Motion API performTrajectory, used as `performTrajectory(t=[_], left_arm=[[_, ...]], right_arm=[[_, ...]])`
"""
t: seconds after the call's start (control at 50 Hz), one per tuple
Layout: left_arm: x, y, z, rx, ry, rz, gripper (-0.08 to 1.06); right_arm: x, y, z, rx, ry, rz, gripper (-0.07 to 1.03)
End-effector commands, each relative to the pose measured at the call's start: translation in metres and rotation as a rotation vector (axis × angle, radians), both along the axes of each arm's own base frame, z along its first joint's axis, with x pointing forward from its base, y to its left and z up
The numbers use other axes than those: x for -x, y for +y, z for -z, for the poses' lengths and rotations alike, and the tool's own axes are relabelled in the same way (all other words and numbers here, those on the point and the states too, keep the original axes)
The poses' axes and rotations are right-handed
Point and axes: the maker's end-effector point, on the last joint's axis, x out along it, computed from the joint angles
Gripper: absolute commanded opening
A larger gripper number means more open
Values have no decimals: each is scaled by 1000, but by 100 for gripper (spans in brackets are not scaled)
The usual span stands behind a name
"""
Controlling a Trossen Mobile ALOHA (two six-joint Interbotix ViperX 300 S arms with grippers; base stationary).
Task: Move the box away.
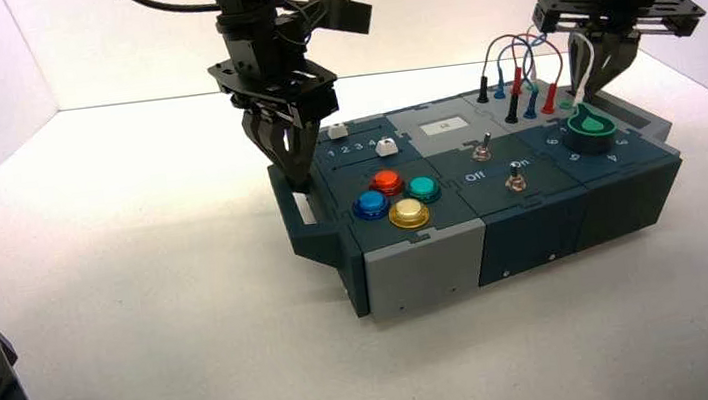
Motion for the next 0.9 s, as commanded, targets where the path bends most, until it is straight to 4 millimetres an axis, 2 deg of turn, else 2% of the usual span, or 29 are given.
performTrajectory(t=[0.02,0.26,0.62,0.9], left_arm=[[-9,4,-5,8,-16,-12,-3],[-25,13,-9,9,-36,-46,-3],[-50,32,-12,11,-57,-120,-3],[-60,31,-7,6,-63,-124,-3]], right_arm=[[-21,-2,-1,6,-56,6,-2],[-32,5,4,4,-58,-12,-2],[-38,12,11,-2,-38,-23,-2],[-43,12,10,-2,-47,-23,-2]])
